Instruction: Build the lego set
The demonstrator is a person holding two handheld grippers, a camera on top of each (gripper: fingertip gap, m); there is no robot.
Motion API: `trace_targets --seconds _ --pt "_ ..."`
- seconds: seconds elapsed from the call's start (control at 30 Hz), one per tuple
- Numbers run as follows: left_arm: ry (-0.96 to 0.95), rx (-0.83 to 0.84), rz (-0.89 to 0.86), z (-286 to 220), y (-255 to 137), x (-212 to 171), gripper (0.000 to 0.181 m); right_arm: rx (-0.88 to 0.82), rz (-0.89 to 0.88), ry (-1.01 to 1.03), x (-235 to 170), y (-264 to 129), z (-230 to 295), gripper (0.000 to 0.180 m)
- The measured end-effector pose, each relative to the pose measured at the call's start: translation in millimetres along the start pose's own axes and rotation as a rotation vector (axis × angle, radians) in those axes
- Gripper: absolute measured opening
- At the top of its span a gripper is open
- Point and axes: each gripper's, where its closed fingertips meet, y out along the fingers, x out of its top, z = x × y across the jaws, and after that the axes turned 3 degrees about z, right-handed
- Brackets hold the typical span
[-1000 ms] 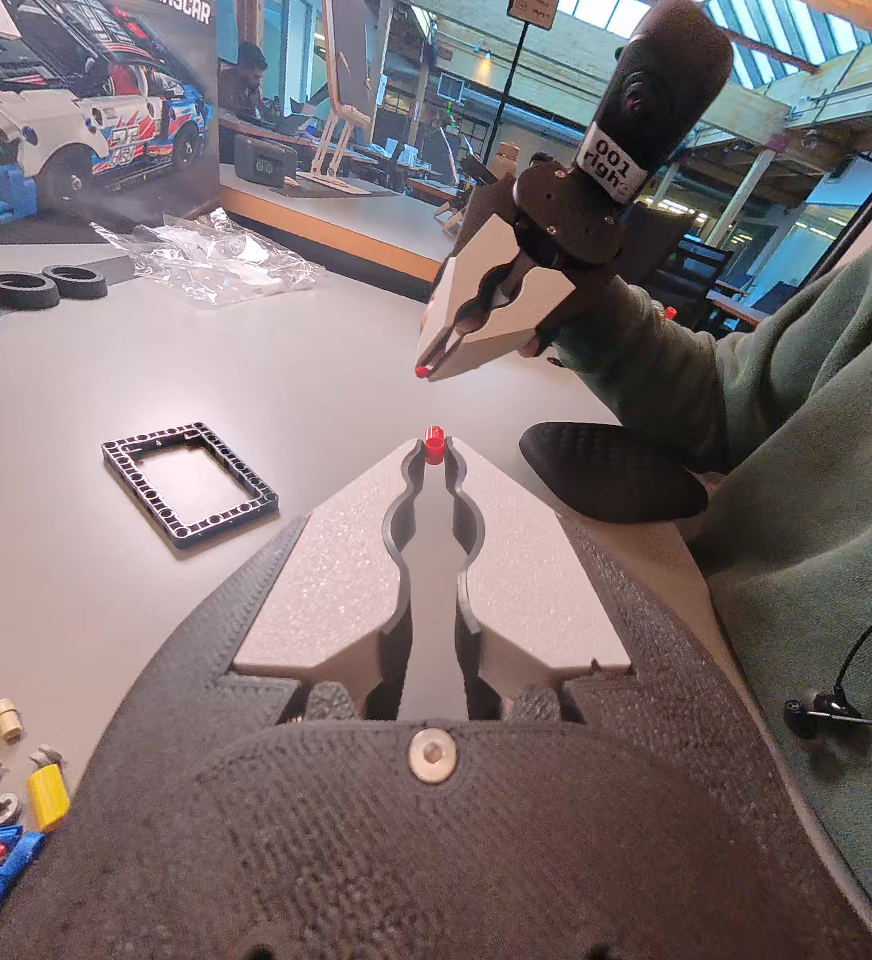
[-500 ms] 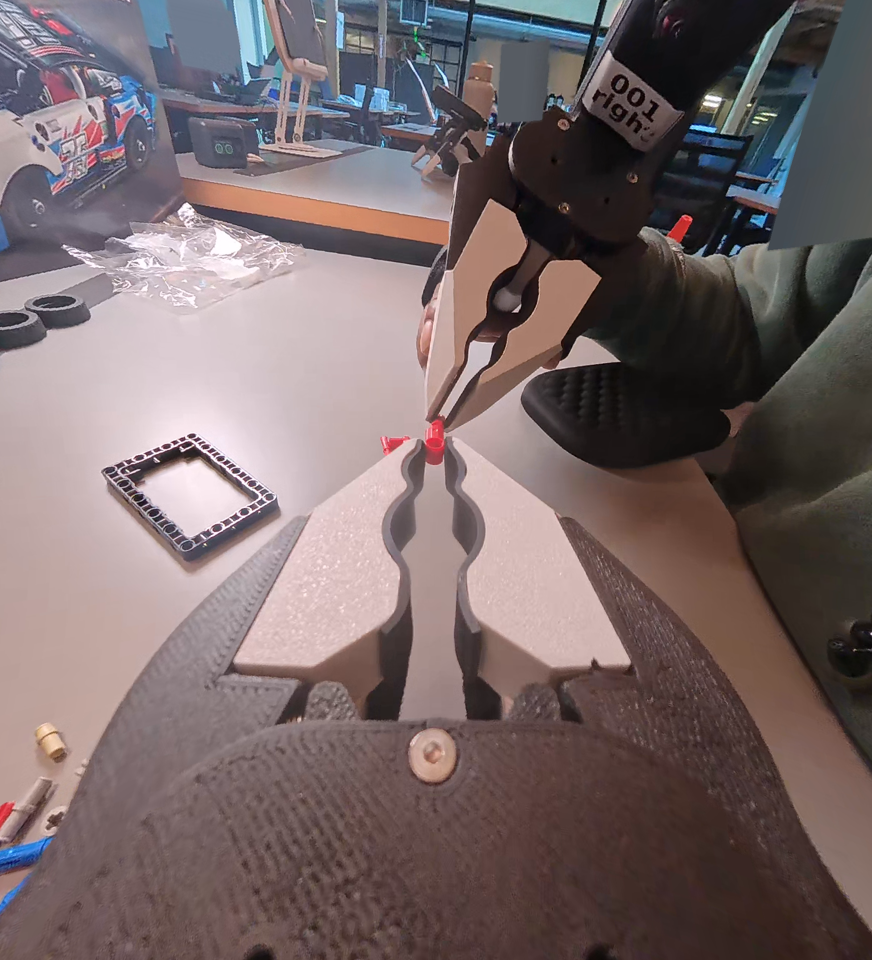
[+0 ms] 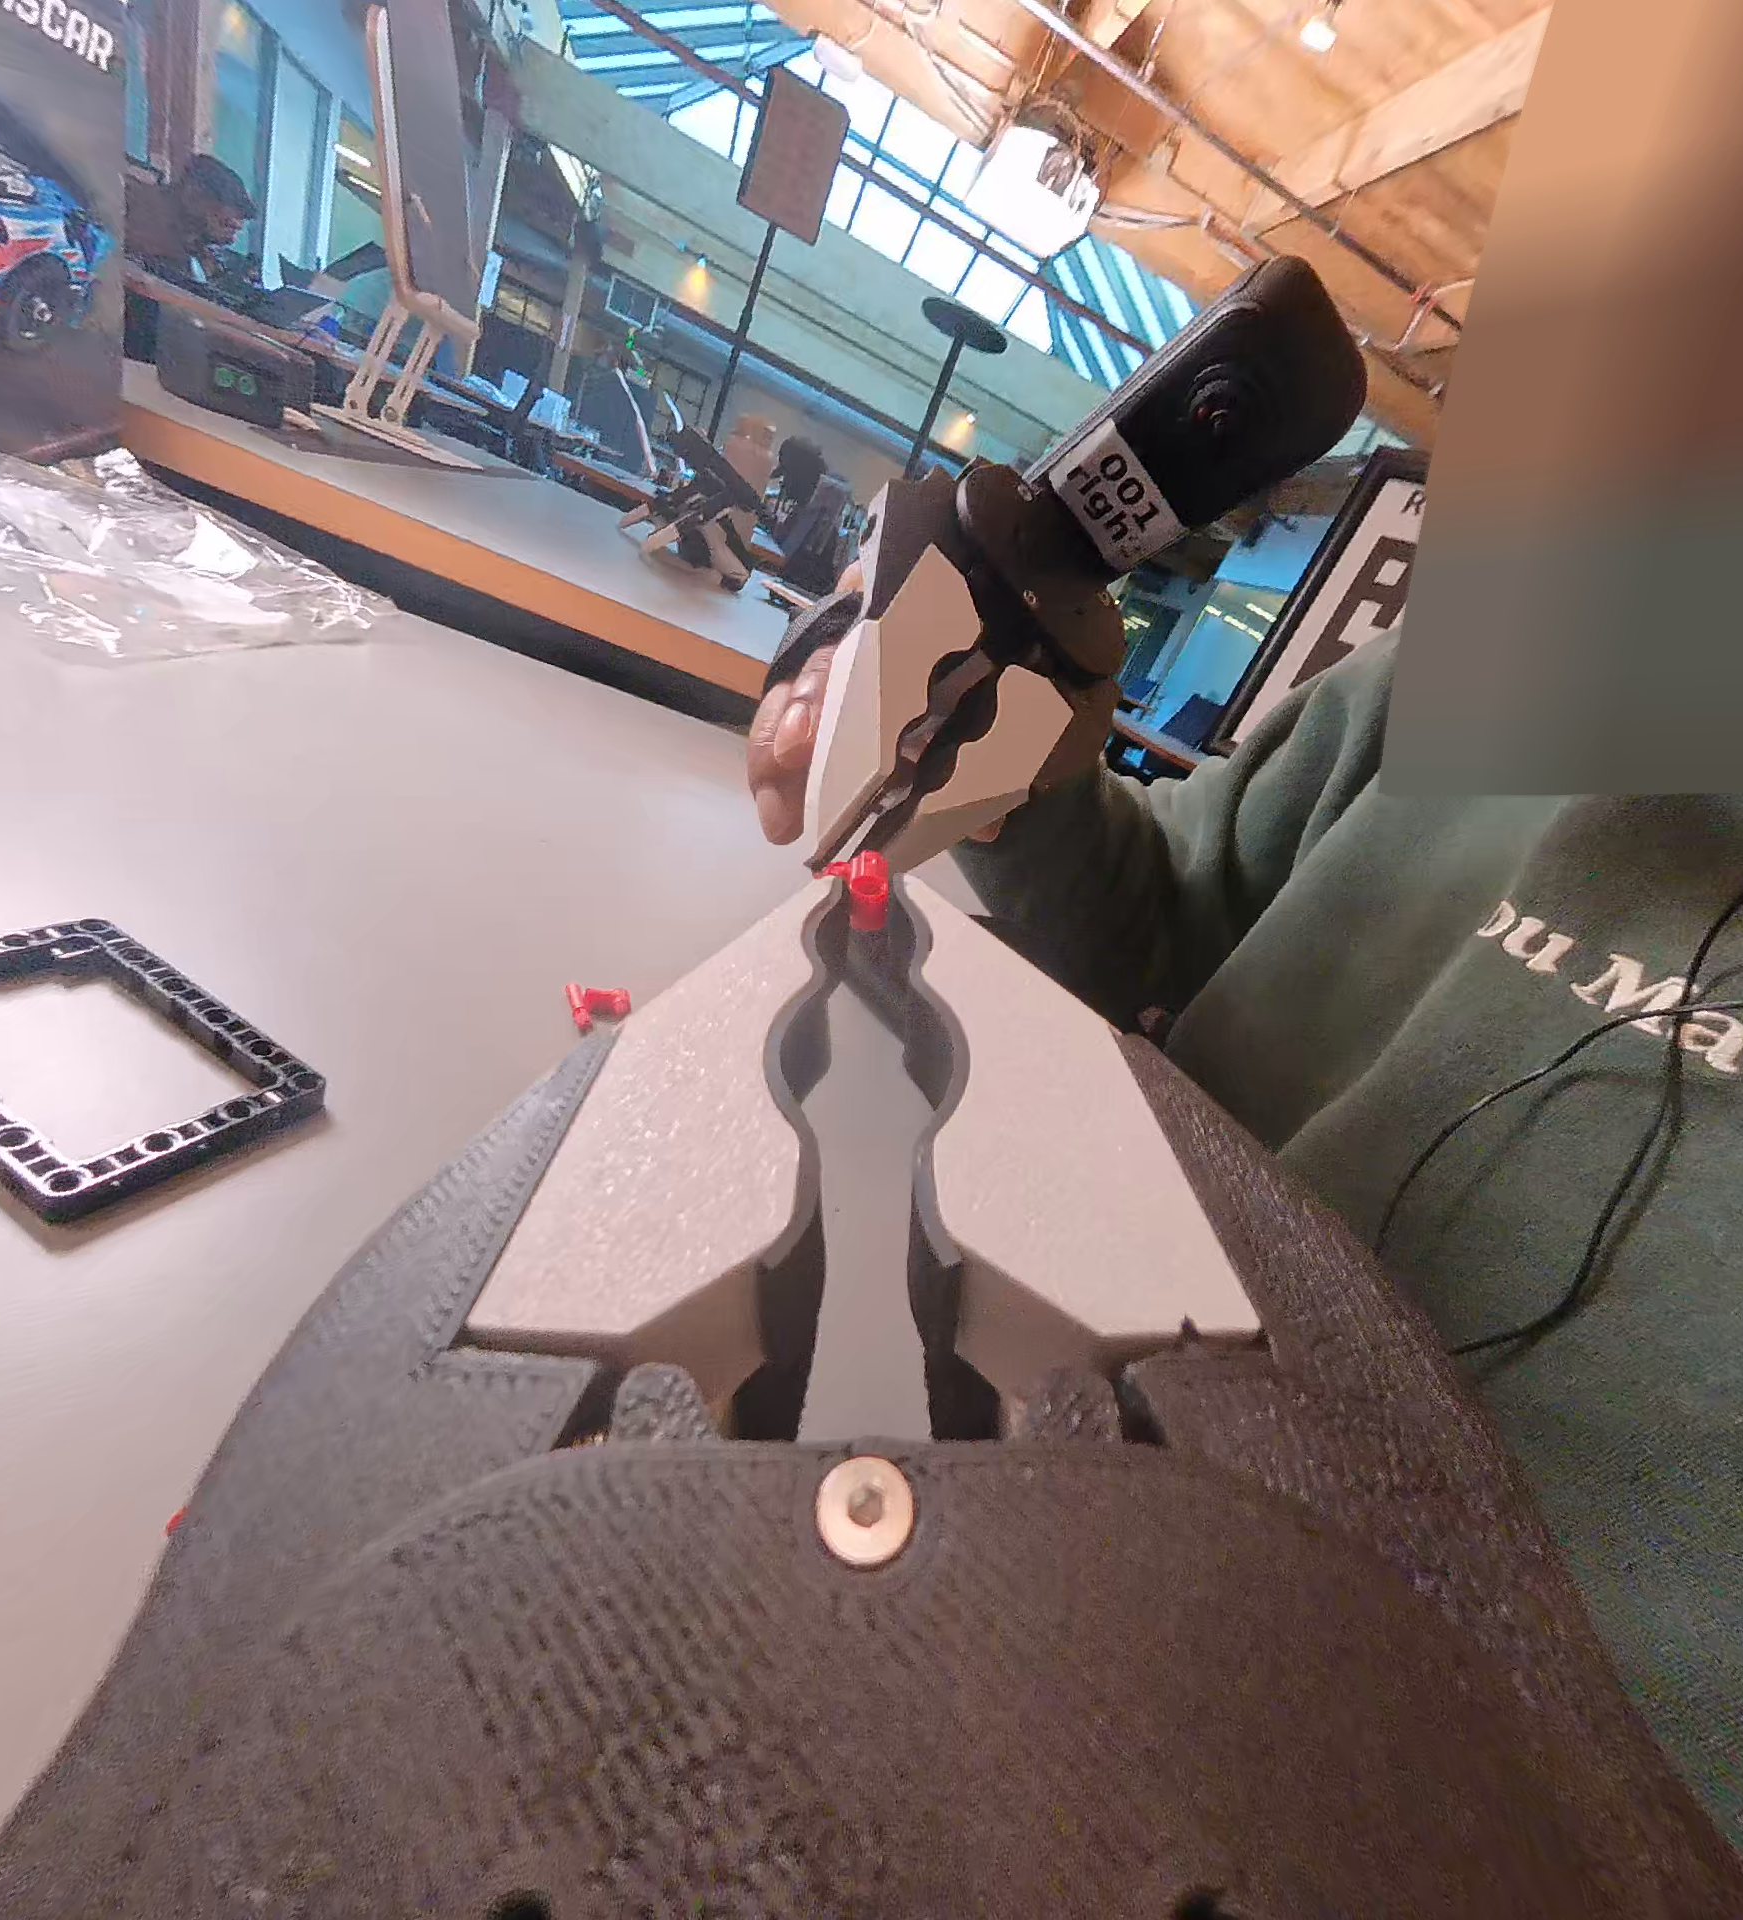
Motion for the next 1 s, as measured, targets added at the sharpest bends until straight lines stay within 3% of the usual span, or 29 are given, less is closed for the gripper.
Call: trace_targets --seconds 0.5,1.0 --pt "0.036 0.031 0.054 2.2 4.9 -8.6 0.006 0.024 0.043 -0.019 -4.2 -0.6 5.4 0.001" --pt "0.575 0.258 0.403 10.5 11.4 -45.1 0.006 0.174 0.192 0.054 -35.8 15.1 24.9 0.001"
